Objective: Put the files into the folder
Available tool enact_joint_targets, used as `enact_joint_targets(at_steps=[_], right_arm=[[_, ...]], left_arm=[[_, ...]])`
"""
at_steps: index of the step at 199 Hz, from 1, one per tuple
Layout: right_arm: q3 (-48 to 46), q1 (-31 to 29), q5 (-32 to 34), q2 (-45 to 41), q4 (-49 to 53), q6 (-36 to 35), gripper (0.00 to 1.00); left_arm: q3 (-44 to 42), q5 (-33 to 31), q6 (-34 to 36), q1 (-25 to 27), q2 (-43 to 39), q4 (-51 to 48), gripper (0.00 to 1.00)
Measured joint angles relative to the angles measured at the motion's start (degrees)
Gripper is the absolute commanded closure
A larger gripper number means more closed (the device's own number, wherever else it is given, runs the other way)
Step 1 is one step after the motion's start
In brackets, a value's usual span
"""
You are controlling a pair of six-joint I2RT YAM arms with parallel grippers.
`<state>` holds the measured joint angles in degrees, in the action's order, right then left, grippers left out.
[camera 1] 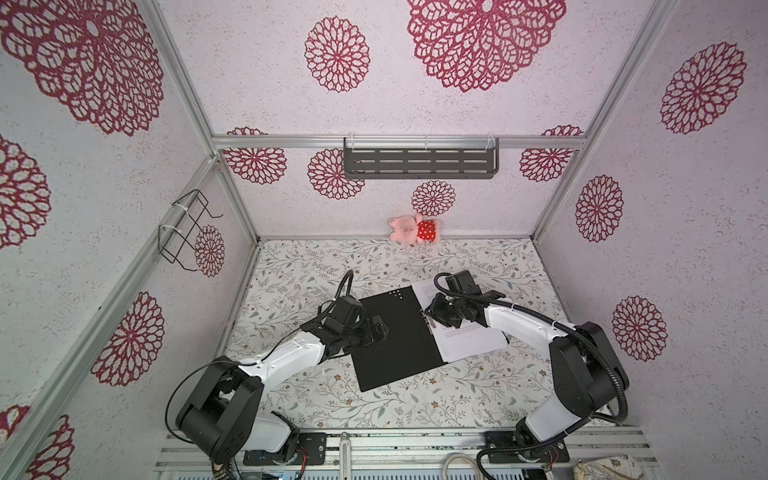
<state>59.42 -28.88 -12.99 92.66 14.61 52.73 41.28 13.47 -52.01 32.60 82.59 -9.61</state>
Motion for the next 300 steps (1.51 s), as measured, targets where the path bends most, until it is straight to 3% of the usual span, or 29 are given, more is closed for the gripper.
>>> enact_joint_targets(at_steps=[55, 171, 217, 300], right_arm=[[0.02, 0.00, -1.16, 2.34, -1.11, 2.60, 0.79], [-1.51, 0.00, -2.43, 2.43, -2.89, 4.44, 0.88], [-3.69, 0.09, -2.03, 1.42, -3.63, 5.66, 1.00], [-8.72, 0.87, -0.50, -1.66, -6.60, 5.73, 1.00]], left_arm=[[0.00, 3.39, -0.07, 0.15, 5.68, 5.07, 0.01], [-0.04, 1.75, -0.02, 0.13, 8.87, 8.11, 0.01], [-0.04, 1.22, -0.90, -0.28, 9.99, 10.88, 0.01], [-1.51, 2.60, -4.50, -3.50, 12.87, 19.61, 0.00]])
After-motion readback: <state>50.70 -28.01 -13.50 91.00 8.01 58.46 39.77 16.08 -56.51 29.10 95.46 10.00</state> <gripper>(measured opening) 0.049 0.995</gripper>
